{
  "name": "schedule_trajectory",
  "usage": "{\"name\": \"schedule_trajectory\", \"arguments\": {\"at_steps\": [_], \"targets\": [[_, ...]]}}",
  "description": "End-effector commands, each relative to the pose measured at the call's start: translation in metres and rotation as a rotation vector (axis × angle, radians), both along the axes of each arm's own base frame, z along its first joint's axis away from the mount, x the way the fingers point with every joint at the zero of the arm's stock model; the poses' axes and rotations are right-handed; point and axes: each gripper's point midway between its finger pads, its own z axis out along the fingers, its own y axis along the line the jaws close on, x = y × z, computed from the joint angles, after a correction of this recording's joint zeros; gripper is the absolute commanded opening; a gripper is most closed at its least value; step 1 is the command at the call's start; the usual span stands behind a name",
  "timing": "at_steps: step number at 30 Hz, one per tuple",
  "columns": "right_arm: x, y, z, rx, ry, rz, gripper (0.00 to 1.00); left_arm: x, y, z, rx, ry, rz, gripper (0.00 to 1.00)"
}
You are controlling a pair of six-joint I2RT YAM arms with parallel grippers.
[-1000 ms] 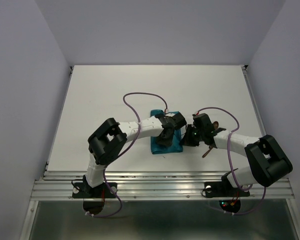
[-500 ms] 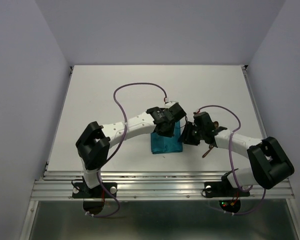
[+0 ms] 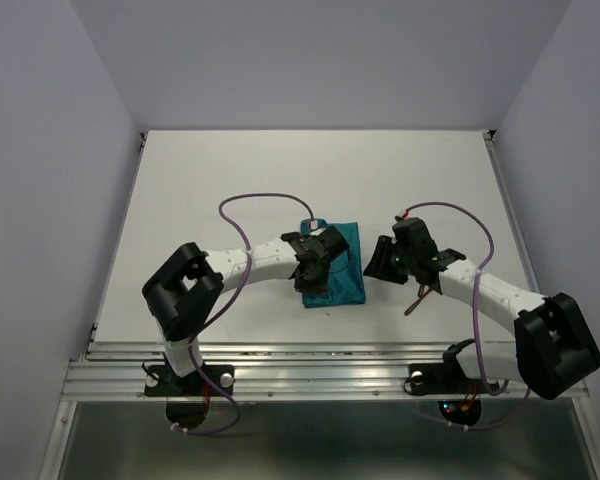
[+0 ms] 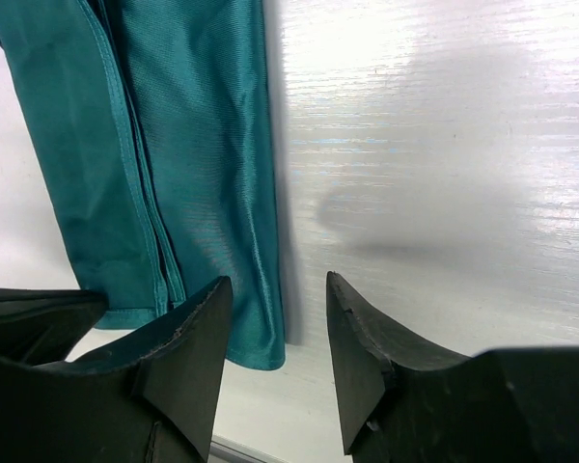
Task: Fold the napkin into a case and place the utensils inside
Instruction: Smooth out the 2/3-rectangle-folded napkin at the center of the board.
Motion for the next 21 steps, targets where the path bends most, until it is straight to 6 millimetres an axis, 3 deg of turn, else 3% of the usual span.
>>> {"name": "schedule_trajectory", "arguments": {"at_steps": [1, 4, 7, 12, 14, 16, 21], "targets": [[0.006, -0.001, 0.01, -0.014, -0.027, 0.004, 0.49, 0.001, -0.005, 0.0, -0.043, -0.016, -0.003, 0.0], [0.005, -0.001, 0.008, -0.016, -0.023, 0.006, 0.48, -0.003, -0.002, -0.013, -0.024, 0.007, -0.002, 0.0], [0.007, -0.001, 0.009, -0.019, -0.028, 0.005, 0.48, -0.002, 0.0, -0.013, -0.007, 0.01, 0.0, 0.0], [0.007, -0.001, 0.009, -0.018, -0.028, 0.004, 0.48, 0.012, -0.003, 0.033, -0.038, -0.084, 0.011, 0.0], [0.008, 0.0, 0.009, -0.016, -0.028, 0.004, 0.48, 0.013, -0.001, 0.041, -0.043, -0.092, 0.014, 0.0], [0.007, 0.0, 0.007, -0.017, -0.024, 0.006, 0.48, 0.01, 0.002, 0.041, -0.037, -0.083, 0.015, 0.0], [0.007, 0.001, 0.006, -0.015, -0.021, 0.008, 0.48, -0.003, 0.015, 0.017, -0.005, -0.033, 0.02, 0.0]]}}
